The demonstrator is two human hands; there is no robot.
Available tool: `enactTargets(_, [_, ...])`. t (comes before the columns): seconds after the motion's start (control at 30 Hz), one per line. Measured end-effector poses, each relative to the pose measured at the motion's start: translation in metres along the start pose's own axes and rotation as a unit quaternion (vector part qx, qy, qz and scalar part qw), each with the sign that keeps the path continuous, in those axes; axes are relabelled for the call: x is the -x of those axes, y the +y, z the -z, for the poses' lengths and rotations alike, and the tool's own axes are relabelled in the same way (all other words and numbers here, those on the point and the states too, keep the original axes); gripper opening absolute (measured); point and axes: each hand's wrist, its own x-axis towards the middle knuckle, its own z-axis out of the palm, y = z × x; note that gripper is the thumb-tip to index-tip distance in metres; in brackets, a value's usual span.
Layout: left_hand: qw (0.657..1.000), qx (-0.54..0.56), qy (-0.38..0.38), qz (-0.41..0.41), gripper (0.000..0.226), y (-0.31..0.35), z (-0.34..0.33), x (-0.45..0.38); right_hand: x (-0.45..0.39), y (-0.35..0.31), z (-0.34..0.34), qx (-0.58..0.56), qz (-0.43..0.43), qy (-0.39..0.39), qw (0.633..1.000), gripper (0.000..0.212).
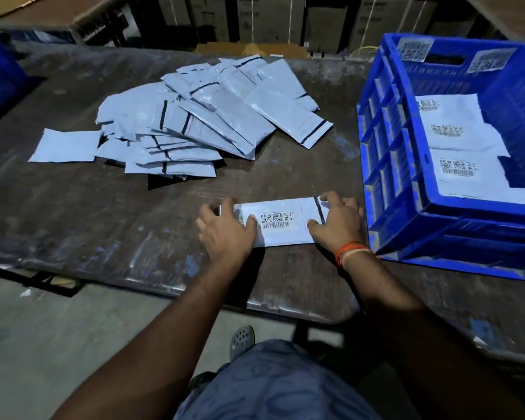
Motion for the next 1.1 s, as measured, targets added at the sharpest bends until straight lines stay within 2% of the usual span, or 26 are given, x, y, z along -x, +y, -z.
enactTargets(0.1, [0.997,0.006,-0.060,0.049,0.055,0.008,0.010,0.001,0.006,0.000,0.002,0.004,-0.010,-0.016,1.000,0.052])
enactTargets(0.2, [0.987,0.065,-0.105,0.099,0.051,0.011,0.014,-0.007,0.007,-0.002,0.006,-0.052,-0.025,-0.025,0.998,0.044])
enactTargets(0.27, [0.977,0.145,-0.111,0.108,0.043,0.007,0.015,-0.012,0.007,-0.002,0.008,-0.108,-0.031,-0.042,0.993,0.039])
enactTargets(0.37, [0.926,0.323,-0.156,0.114,0.032,-0.002,0.024,-0.017,0.009,-0.002,0.012,-0.242,-0.041,-0.056,0.968,0.034])
enactTargets(0.47, [0.907,0.378,-0.162,0.087,0.028,-0.010,0.041,-0.032,0.010,-0.013,0.022,-0.320,-0.014,-0.075,0.944,0.034])
enactTargets(0.63, [0.892,0.412,-0.179,0.051,0.017,0.008,0.088,-0.074,-0.012,-0.051,0.054,-0.353,0.044,-0.078,0.931,0.035])
enactTargets(0.83, [0.915,0.363,-0.175,-0.011,0.025,0.048,0.142,-0.109,-0.031,-0.101,0.127,-0.321,0.100,-0.044,0.941,0.022])
enactTargets(0.97, [0.906,0.387,-0.164,-0.049,0.017,0.086,0.159,-0.111,-0.039,-0.102,0.167,-0.316,0.086,-0.029,0.944,0.017])
enactTargets(1.1, [0.887,0.402,-0.206,-0.099,0.013,0.133,0.161,-0.108,-0.043,-0.074,0.207,-0.341,0.054,-0.011,0.938,0.018])
